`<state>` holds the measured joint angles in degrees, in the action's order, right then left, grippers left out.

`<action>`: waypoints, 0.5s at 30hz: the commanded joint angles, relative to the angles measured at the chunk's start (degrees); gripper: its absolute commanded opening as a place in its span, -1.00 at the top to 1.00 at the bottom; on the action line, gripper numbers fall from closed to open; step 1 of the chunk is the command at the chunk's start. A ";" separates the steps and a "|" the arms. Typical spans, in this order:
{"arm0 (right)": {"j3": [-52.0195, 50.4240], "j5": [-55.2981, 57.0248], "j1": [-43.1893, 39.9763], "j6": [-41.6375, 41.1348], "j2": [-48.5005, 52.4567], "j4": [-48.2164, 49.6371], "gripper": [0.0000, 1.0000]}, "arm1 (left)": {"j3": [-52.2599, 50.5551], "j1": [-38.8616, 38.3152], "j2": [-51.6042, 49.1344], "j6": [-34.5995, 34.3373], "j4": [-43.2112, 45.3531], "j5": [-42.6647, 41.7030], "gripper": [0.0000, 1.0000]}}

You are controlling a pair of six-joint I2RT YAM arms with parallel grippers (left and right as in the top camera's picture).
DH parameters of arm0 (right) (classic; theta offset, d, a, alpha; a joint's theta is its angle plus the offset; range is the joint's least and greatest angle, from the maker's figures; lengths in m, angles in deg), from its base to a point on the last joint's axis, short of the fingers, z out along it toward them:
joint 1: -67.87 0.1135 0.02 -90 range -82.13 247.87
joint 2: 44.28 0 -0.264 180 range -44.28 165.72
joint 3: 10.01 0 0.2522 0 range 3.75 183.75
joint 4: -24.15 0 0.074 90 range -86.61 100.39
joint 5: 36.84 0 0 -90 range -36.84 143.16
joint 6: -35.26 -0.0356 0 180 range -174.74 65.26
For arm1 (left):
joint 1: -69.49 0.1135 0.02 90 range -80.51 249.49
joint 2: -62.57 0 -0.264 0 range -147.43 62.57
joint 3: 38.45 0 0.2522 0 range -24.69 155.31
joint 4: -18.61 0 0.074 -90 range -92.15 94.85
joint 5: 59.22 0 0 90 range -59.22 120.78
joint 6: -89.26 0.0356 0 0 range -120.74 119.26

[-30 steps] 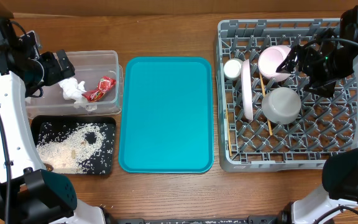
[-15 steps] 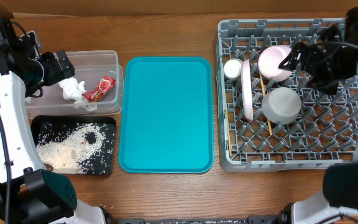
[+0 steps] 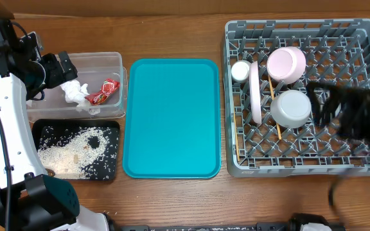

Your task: Sort waste into correct bins and load items into the dishwasher

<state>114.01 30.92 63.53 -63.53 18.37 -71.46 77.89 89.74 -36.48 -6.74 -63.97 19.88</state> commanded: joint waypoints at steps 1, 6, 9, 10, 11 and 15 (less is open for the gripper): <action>0.42 1.33 4.72 0.20 -5.66 4.17 -1.00 | 1.44 -0.02 0.92 -0.42 0.07 -0.52 -0.99; -8.98 1.60 8.52 0.17 -16.11 17.16 -1.00 | 1.44 -0.02 0.92 -0.42 0.07 -0.52 -1.00; -20.72 1.60 8.50 0.17 -23.78 28.06 -1.00 | 1.44 -0.02 0.92 -0.42 0.07 -0.52 -1.00; -26.82 1.60 8.50 0.17 -27.63 33.55 -1.00 | 1.44 -0.02 0.92 -0.42 0.07 -0.52 -1.00; -29.86 1.60 8.50 0.17 -29.57 36.39 -1.00 | 1.44 -0.02 0.92 -0.44 0.07 -0.52 -0.99; -48.81 1.64 8.50 0.17 -41.03 54.90 -1.00 | 1.44 -0.02 0.92 -0.44 0.07 -0.52 -1.00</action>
<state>73.97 31.73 71.70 -63.47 -17.52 -21.23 77.92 89.74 -36.48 -6.74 -63.95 19.90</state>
